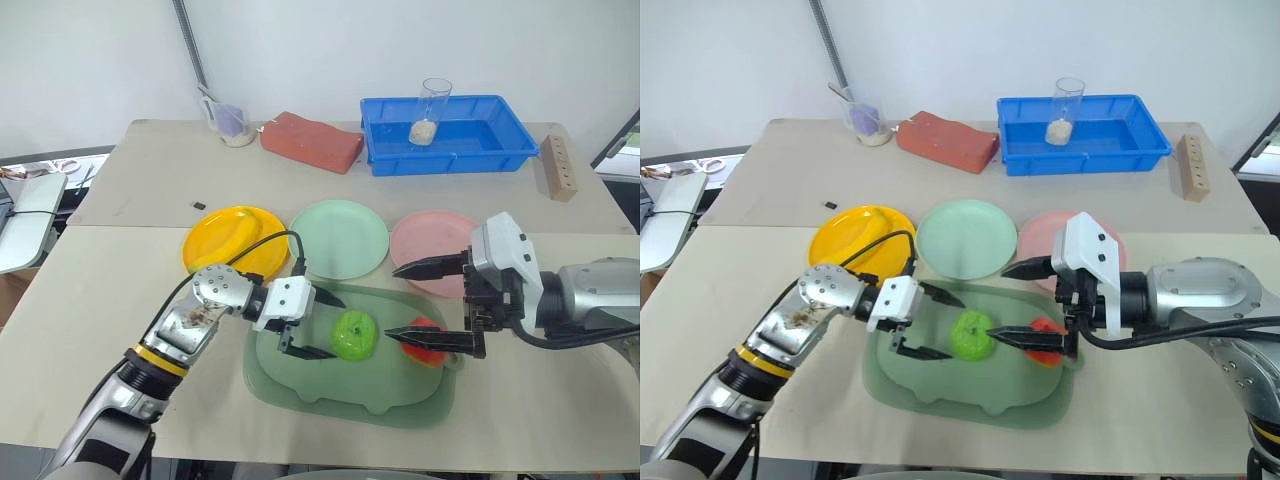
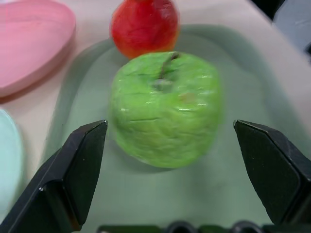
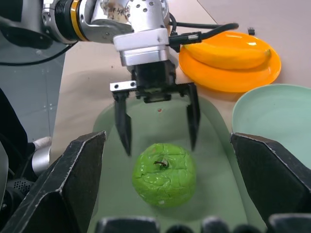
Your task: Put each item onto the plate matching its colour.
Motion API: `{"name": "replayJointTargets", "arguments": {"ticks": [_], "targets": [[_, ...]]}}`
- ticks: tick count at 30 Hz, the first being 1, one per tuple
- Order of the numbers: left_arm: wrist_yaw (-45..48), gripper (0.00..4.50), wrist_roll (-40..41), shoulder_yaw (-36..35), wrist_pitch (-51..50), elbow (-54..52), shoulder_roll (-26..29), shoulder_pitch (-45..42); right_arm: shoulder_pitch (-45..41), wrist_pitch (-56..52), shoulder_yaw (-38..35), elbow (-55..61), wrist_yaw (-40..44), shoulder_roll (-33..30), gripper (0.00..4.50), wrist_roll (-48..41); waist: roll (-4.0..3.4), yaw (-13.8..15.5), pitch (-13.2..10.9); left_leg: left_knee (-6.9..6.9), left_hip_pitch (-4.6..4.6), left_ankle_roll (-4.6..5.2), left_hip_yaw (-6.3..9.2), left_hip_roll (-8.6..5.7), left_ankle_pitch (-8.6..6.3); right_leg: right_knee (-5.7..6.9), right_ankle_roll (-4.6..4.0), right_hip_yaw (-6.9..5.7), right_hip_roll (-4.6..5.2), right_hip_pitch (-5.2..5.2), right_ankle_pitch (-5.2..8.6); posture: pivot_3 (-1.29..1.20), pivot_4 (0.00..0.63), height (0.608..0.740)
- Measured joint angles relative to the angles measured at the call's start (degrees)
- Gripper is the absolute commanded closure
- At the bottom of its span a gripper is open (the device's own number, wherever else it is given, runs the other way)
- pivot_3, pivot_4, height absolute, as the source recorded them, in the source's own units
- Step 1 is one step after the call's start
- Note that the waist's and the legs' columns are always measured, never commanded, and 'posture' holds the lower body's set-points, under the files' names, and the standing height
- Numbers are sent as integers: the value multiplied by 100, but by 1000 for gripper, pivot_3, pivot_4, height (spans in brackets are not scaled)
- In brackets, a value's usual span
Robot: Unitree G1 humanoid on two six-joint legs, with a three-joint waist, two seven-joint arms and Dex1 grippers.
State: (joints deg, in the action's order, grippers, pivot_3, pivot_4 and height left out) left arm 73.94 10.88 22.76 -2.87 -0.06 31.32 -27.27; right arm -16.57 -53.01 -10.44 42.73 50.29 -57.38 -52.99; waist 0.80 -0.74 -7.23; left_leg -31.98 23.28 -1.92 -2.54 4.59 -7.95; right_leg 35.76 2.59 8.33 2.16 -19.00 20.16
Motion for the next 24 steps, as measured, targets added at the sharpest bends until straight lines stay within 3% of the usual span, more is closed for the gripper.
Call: {"name": "replayJointTargets", "arguments": {"ticks": [8, 14, 17, 18, 24], "targets": [[-90, 69, -255, 47, 353, 382, -341, -17, 165, 2, -4, 48, -81, -112, 0, -9, -3, -10, 2, 0, -2, 1, 5, 0, 1, 3, 2, -2, -2, 29, 0, 0, 150, 740], [-196, 2736, -252, 46, 332, 448, -530, -15, 162, 4, -1, 47, -87, -112, 0, -10, -4, -6, 2, -8, -2, 1, 13, -1, 0, 3, 4, -9, -2, 29, 1, 0, 150, 740], [-240, 4277, -251, 42, 286, 452, -555, -15, 149, 6, 10, 37, -89, -111, 0, -8, -4, -10, 2, -8, -1, 1, 14, -1, 0, 3, 4, -9, -2, 30, 1, 0, 150, 740], [-254, 4479, -251, 41, 279, 452, -565, -15, 145, 7, 19, 28, -89, -111, 0, -7, -4, -11, 2, -8, -1, 1, 14, -1, 0, 3, 4, -9, -2, 31, 1, 0, 150, 740], [-303, 4479, -219, -53, 161, 425, -520, 15, 167, 103, 117, -96, -51, -176, 0, 248, -7, -12, 4, -8, -1, 1, 15, -2, 0, 3, 5, -10, -2, 29, 1, 0, 150, 740]]}}
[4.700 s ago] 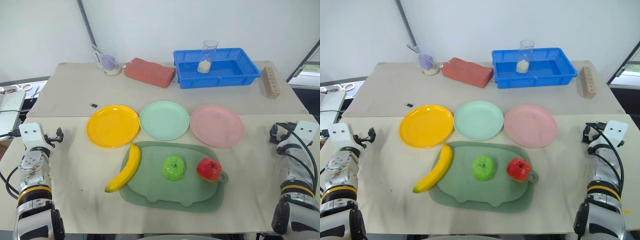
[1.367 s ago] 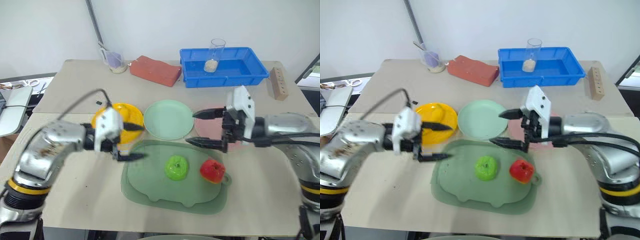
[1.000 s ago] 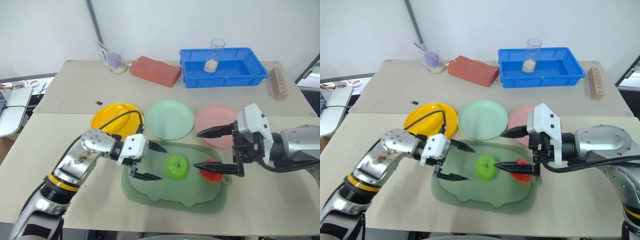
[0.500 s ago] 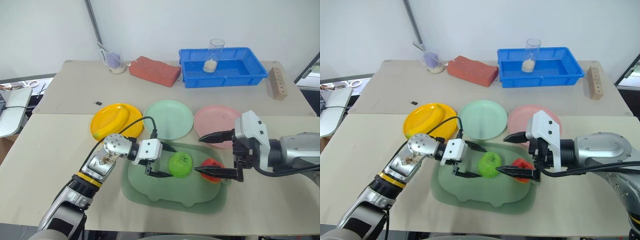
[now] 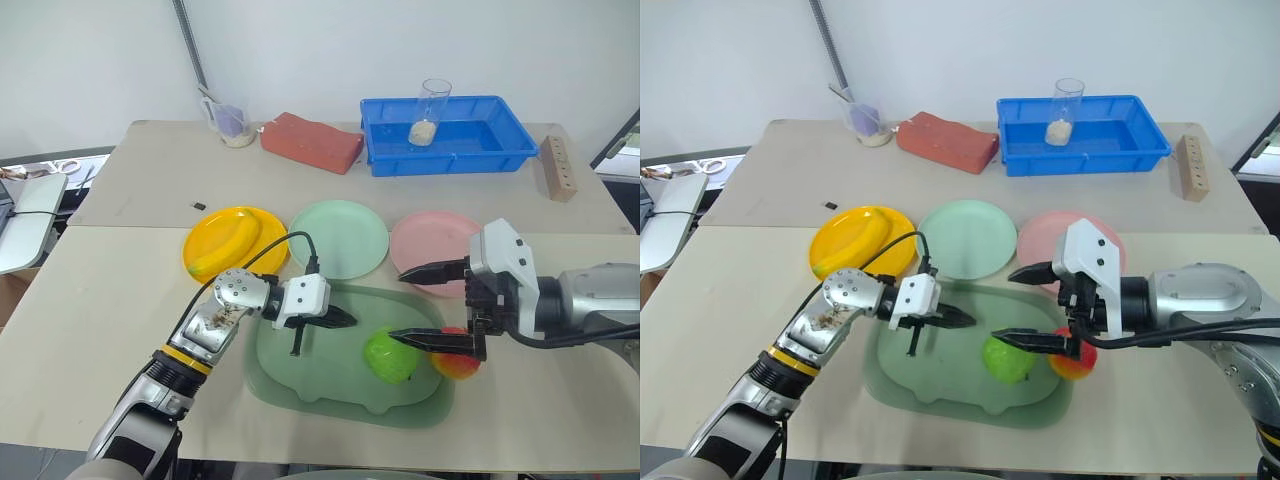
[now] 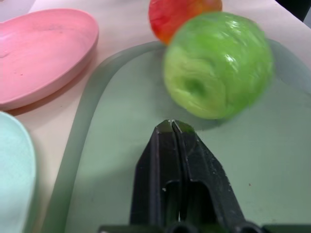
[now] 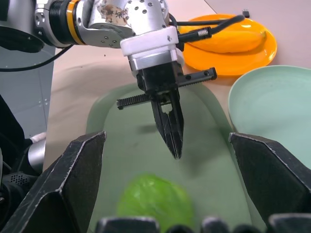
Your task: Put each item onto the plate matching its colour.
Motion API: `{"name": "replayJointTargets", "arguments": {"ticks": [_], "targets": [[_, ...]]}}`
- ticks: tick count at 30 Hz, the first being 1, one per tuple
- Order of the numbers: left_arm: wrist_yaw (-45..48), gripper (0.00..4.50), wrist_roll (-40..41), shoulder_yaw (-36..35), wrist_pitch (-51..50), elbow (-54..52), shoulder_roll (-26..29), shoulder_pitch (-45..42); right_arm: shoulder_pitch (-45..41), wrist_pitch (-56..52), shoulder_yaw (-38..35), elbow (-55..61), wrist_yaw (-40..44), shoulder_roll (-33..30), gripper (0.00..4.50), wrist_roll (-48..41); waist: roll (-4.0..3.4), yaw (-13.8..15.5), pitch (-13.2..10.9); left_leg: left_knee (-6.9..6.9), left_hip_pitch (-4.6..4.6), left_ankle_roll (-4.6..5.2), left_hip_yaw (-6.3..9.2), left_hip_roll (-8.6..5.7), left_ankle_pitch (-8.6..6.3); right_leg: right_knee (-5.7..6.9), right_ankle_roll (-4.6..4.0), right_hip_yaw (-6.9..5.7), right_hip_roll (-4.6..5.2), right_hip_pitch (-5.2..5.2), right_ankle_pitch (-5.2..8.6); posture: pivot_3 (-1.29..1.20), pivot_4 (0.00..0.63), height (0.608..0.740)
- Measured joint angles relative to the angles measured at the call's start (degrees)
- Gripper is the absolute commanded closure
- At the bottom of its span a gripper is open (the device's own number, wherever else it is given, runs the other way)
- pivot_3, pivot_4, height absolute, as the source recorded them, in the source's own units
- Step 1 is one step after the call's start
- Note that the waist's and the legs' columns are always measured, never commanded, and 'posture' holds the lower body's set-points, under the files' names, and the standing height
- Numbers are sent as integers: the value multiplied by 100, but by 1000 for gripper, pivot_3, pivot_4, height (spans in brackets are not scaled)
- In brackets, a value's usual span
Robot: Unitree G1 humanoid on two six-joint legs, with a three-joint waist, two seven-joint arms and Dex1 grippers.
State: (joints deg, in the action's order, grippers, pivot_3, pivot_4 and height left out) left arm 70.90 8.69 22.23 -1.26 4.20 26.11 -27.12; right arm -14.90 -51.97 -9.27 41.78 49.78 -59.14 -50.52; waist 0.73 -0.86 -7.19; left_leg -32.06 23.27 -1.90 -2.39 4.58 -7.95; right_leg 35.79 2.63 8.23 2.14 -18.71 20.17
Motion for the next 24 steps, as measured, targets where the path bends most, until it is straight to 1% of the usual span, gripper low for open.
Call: {"name": "replayJointTargets", "arguments": {"ticks": [4, 7, 9, 11, 12, 15, 20, 24], "targets": [[11, 4479, 79, -262, -37, -123, 359, 101, 337, 181, 219, -145, 88, -318, 0, 598, -1, -7, 0, 3, 1, 0, 1, 1, 0, 0, 0, -1, 0, -25, 0, 0, 150, 740], [77, 3705, 377, -649, -175, -331, 651, 179, 416, 140, 306, -144, 79, -321, 0, 644, -5, -14, 3, 4, 1, 0, 1, 1, 0, 5, 0, -2, 0, -26, 0, 0, 150, 740], [306, 2745, 882, -935, -485, -916, 985, 399, 411, 16, 438, -8, 75, -322, 0, 566, -7, -42, 4, 9, 1, 0, 0, 4, 0, 6, 0, -2, -1, -5, 0, 0, 150, 740], [457, 1778, 1219, -1134, -705, -1388, 1235, 583, 390, -66, 569, 61, 83, -321, 0, 492, -9, -41, 5, 9, -3, 0, 0, 4, 0, 5, 0, -4, 0, -1, 1, 0, 150, 740], [521, 1217, 1412, -1243, -826, -1661, 1385, 722, 367, -74, 682, 69, 99, -321, 0, 494, -9, -44, 5, 8, -8, 0, 1, 5, 0, 3, 1, -6, 0, -13, 1, 0, 150, 740], [637, 24, 1815, -1491, -1147, -2232, 1756, 1062, 233, -80, 998, 50, 163, -324, 0, 577, -8, -50, 4, 7, -8, -1, 1, 5, 0, 3, 2, -7, 2, -19, 3, 0, 150, 740], [656, 24, 2083, -1774, -1351, -2749, 2097, 1400, 7, -105, 1566, -11, 356, -537, 0, 936, -9, -14, 5, 1, -8, -1, -2, 4, -1, -1, -1, -9, 8, -20, 4, 0, 150, 740], [473, 24, 2070, -1808, -1396, -2912, 2105, 1537, -130, -2, 1897, -116, 427, -560, 0, 1388, -4, -22, 8, 4, -8, -1, -2, 6, -1, -2, -4, -10, 7, -23, 5, 0, 150, 740]]}}
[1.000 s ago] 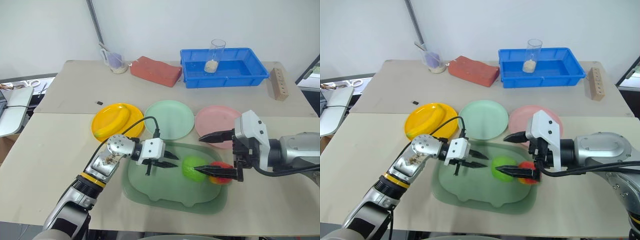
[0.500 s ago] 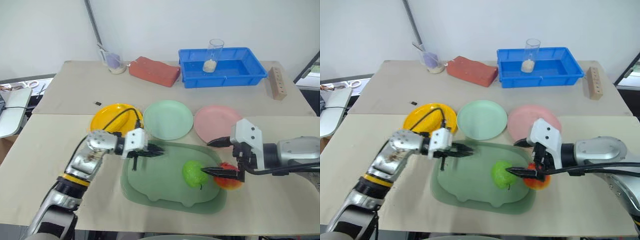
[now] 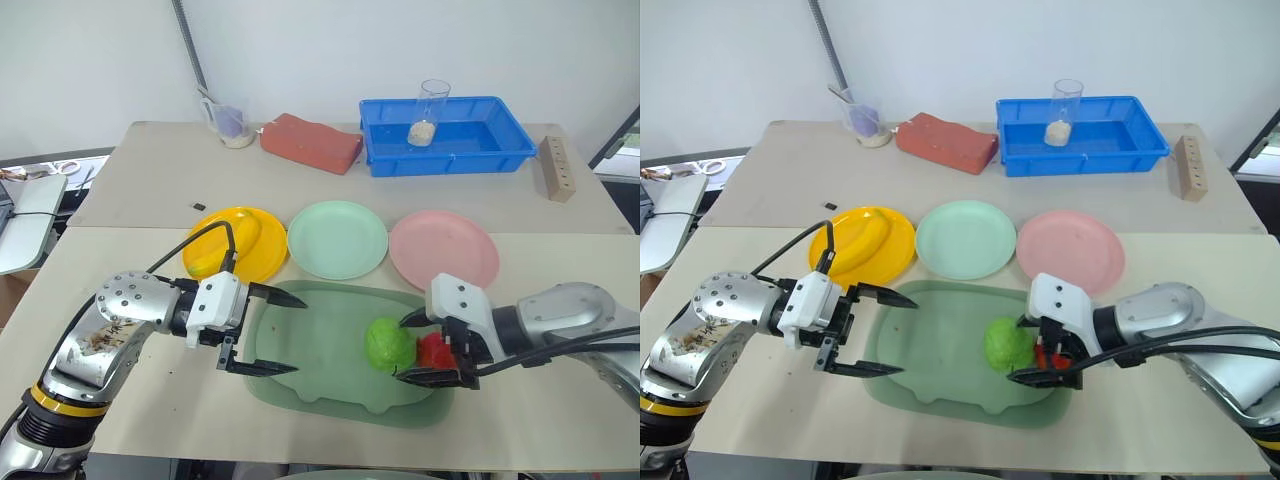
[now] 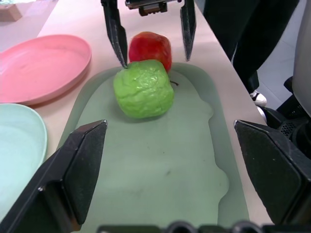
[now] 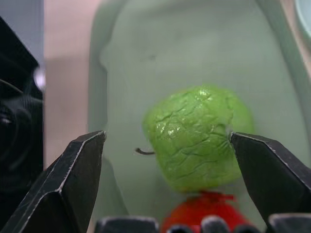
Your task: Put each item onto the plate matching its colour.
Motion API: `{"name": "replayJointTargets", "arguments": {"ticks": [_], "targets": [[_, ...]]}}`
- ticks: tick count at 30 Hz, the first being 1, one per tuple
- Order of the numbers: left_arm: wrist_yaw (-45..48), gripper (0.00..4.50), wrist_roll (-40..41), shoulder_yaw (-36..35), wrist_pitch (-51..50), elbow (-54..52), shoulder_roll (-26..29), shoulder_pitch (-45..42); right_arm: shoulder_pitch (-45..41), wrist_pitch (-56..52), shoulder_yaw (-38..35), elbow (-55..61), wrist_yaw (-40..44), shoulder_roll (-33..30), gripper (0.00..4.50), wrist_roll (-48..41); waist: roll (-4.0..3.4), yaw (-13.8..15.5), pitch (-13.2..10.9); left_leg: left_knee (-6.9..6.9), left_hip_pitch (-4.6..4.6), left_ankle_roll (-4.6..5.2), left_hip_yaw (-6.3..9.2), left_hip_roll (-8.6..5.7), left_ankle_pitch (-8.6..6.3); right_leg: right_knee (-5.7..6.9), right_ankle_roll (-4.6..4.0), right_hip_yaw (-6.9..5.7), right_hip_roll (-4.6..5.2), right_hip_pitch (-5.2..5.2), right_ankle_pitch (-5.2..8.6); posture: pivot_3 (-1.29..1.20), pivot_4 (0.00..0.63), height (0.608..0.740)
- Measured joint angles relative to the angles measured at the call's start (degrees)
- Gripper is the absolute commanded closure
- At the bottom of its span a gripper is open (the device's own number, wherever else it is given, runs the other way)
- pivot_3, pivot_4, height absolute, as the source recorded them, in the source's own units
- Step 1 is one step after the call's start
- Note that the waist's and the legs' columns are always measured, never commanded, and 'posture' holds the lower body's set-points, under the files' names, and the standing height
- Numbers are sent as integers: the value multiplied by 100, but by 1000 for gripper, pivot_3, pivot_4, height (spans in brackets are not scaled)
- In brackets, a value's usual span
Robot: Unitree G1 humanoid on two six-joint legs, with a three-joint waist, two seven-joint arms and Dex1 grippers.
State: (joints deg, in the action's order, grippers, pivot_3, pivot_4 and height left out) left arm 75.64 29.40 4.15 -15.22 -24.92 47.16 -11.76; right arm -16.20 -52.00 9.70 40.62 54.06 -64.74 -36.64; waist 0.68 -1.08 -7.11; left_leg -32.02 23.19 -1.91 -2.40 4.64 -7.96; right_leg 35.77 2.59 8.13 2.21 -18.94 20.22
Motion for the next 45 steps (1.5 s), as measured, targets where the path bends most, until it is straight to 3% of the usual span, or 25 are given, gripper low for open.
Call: {"name": "replayJointTargets", "arguments": {"ticks": [12, 13, 18, 28, 32, 40, 42, 45], "targets": [[-285, 24, 21, -107, -153, -431, 93, 346, -558, 429, 734, -655, 44, 671, 0, 1104, 4, -29, 15, 3, 0, 0, -2, 2, 0, 2, -5, -2, -2, -4, 1, 0, 150, 740], [-308, 0, 21, -107, -170, -446, 93, 346, -598, 453, 770, -719, 42, 742, 544, 1179, 4, -26, 15, 3, 0, 0, -2, 2, 0, 2, -5, -1, -2, -4, 1, 0, 150, 740], [-397, 0, 21, -108, -231, -492, 93, 350, -746, 621, 908, -949, 109, 951, 1825, 1416, 3, -18, 16, 3, 1, 0, -2, 2, 0, 3, -5, -1, -2, -5, 1, 0, 150, 740], [-850, 0, 123, -246, -445, -521, -46, 340, -1089, 510, 736, -1087, 342, 1200, 2052, 1235, 0, -16, 15, 1, 5, 1, -3, 2, 0, 12, -5, 0, -4, -12, -1, 0, 150, 740], [-1548, 0, 387, -699, -887, -208, -385, 320, -2078, 210, 423, -1565, 157, 1774, 2052, 1028, 0, -49, 16, -1, -1, 1, 2, 4, 0, 22, -6, 0, -12, -12, -1, 0, 150, 740], [-3050, 0, 668, -1281, -1596, 127, -1094, 119, -3283, 1317, 1011, -4561, -489, 3291, 2052, 2295, 1, -19, 41, -3, 6, 1, 0, 1, 0, 25, -5, 5, -14, -16, -5, 0, 150, 740], [-3213, 0, 664, -1332, -1600, 122, -1160, 215, -3494, 1725, 1127, -5434, -557, 3630, 1056, 2586, -1, -14, 41, -1, 4, 1, 1, 1, 1, 31, -5, 5, -15, -15, -5, 0, 150, 740], [-3342, 0, 668, -1342, -1630, 99, -1174, 387, -3694, 2160, 1178, -6225, -531, 3844, 47, 2861, -2, 6, 41, 1, 2, 0, 2, 1, 1, 34, -6, 3, -15, -15, -6, 0, 150, 740]]}}
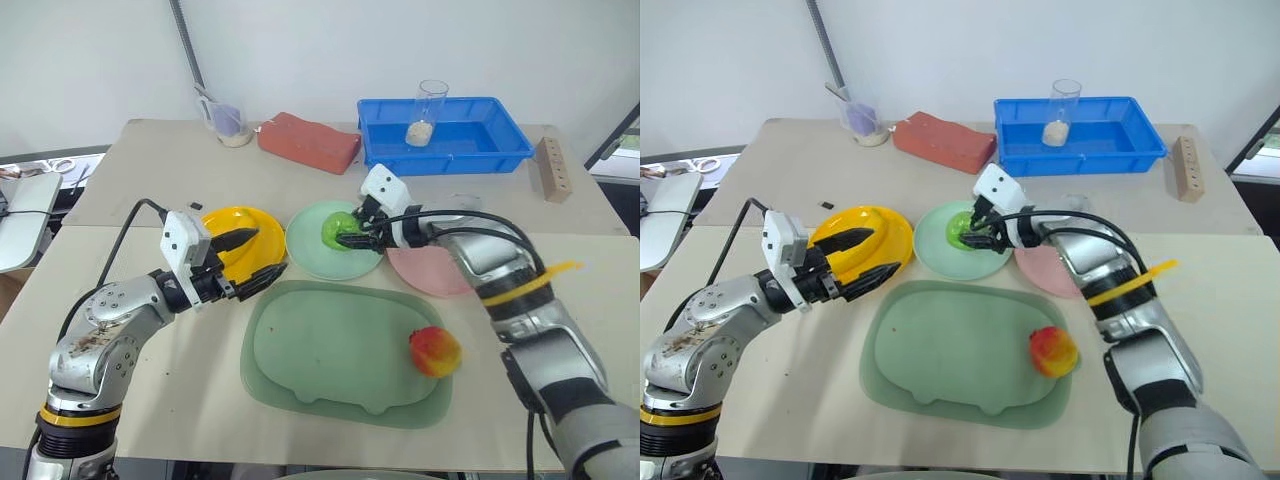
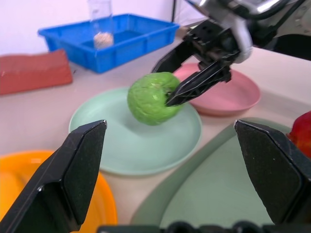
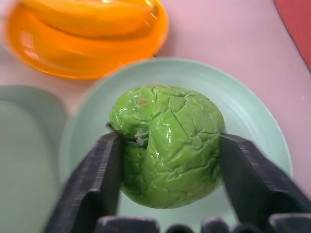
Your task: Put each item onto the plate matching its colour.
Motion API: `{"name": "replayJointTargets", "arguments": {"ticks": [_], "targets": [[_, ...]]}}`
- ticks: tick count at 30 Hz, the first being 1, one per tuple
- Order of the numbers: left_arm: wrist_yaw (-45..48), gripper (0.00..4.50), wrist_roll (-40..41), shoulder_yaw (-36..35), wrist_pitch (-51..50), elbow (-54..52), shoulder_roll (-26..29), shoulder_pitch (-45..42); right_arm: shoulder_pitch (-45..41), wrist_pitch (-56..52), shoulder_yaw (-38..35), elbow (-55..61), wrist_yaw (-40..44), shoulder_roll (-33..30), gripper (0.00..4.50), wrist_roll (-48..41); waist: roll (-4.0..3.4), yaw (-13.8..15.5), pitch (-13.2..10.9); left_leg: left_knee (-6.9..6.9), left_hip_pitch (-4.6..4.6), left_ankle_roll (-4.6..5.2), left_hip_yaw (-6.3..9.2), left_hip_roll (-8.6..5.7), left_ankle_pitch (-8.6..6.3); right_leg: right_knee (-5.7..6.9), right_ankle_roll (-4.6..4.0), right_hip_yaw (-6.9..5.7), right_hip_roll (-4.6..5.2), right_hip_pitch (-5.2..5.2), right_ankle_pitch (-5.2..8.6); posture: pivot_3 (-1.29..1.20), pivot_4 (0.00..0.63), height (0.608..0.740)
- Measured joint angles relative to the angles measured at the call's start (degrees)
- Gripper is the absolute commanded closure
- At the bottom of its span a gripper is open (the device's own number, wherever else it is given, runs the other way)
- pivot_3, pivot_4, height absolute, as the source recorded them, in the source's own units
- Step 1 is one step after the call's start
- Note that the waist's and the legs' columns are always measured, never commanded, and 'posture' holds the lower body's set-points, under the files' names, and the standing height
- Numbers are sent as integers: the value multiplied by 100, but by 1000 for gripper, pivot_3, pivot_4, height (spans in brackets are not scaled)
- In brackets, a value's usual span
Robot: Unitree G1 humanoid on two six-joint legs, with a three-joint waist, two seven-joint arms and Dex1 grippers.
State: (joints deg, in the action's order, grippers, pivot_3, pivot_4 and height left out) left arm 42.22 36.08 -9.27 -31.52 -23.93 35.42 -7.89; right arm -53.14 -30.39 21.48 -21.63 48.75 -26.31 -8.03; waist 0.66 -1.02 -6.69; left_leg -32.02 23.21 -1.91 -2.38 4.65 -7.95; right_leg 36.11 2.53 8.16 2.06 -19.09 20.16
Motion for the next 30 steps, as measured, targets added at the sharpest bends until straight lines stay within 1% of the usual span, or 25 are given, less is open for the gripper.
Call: {"name": "replayJointTargets", "arguments": {"ticks": [3, 6, 10, 11, 13, 14, 15, 17, 19, 21, 24, 25, 30], "targets": [[-91, 0, 2, -29, -6, -108, -1, 73, -111, 279, -9, -368, 130, 38, 16, 125, -1, 16, 1, -2, 0, -1, -1, 0, 0, -1, 0, -1, 1, 2, 0, 0, 150, 740], [-115, 0, 1, -32, -4, -209, -1, 182, -137, 378, -143, -357, 306, -12, 16, 124, -2, 13, 1, 3, -1, -1, 0, 0, 0, 0, 0, -2, 0, 0, 0, 0, 150, 740], [-13, 0, -3, -9, 27, -303, 60, 219, 35, 21, -580, 606, 641, -521, 16, -176, -8, 43, 0, 4, 5, -2, 0, 0, 0, -4, 0, -4, 1, 0, 0, 0, 150, 740], [169, 0, -26, 73, 83, -346, 183, 231, 258, -231, -784, 1271, 889, -902, 16, -416, -8, 62, 0, 6, 6, -2, 0, 0, -1, -7, 0, -6, 2, 1, 0, 0, 150, 740], [530, 0, -104, 218, 246, -456, 418, 310, 741, -489, -1054, 2154, 1299, -1523, 16, -715, -9, 82, 2, 8, 1, -4, -2, 0, -2, -17, -1, -9, 4, 7, 0, 0, 150, 740], [829, 0, -209, 389, 426, -545, 570, 342, 1262, -515, -1200, 2726, 1628, -2059, 16, -890, -9, 115, 2, 10, 2, -4, -2, -1, -2, -26, -1, -11, 6, 11, 1, 0, 150, 740], [981, 0, -261, 483, 530, -568, 628, 361, 1534, -513, -1246, 2958, 1803, -2313, 16, -940, -10, 115, 2, 9, -3, -5, -4, -1, -2, -26, -2, -11, 8, 12, 1, 0, 150, 740], [1435, 0, -454, 805, 873, -622, 741, 350, 2361, -511, -1404, 3535, 2272, -2984, 16, -1155, -11, 88, 1, 8, -3, -5, -12, -2, -2, -29, -2, -6, 14, 12, 2, 0, 150, 740], [1887, 0, -604, 1105, 1273, -654, 807, 305, 3038, -641, -1735, 4063, 2524, -3417, 16, -1456, -10, 28, -2, 8, 2, -4, -13, -1, -2, -30, -3, -2, 14, 10, 2, 0, 150, 740], [2277, 0, -722, 1327, 1601, -650, 884, 238, 3508, -735, -2086, 4412, 2641, -3707, 16, -1654, -18, -38, 2, 7, -8, -3, -16, -1, -2, -29, -3, 3, 14, 42, 2, 0, 150, 740], [2681, 0, -773, 1531, 1902, -629, 895, -21, 4117, -804, -2552, 4843, 2658, -3924, 16, -1834, -18, -74, 3, 6, -12, -2, -9, 0, -2, -28, -3, 1, 9, 45, 4, 0, 150, 740], [2775, 0, -772, 1583, 1928, -611, 882, -129, 4311, -835, -2636, 4974, 2644, -3958, 16, -1900, -16, -70, 1, 3, -12, -2, -7, -1, -2, -30, 0, 0, 9, 37, 6, 0, 150, 740], [3033, 0, -771, 1764, 2065, -461, 794, -415, 4694, -831, -2676, 5187, 2379, -3887, 16, -1942, -10, -59, -2, -16, -4, 4, -6, -5, -6, -34, 4, 1, 12, 31, 7, 0, 150, 740]]}}
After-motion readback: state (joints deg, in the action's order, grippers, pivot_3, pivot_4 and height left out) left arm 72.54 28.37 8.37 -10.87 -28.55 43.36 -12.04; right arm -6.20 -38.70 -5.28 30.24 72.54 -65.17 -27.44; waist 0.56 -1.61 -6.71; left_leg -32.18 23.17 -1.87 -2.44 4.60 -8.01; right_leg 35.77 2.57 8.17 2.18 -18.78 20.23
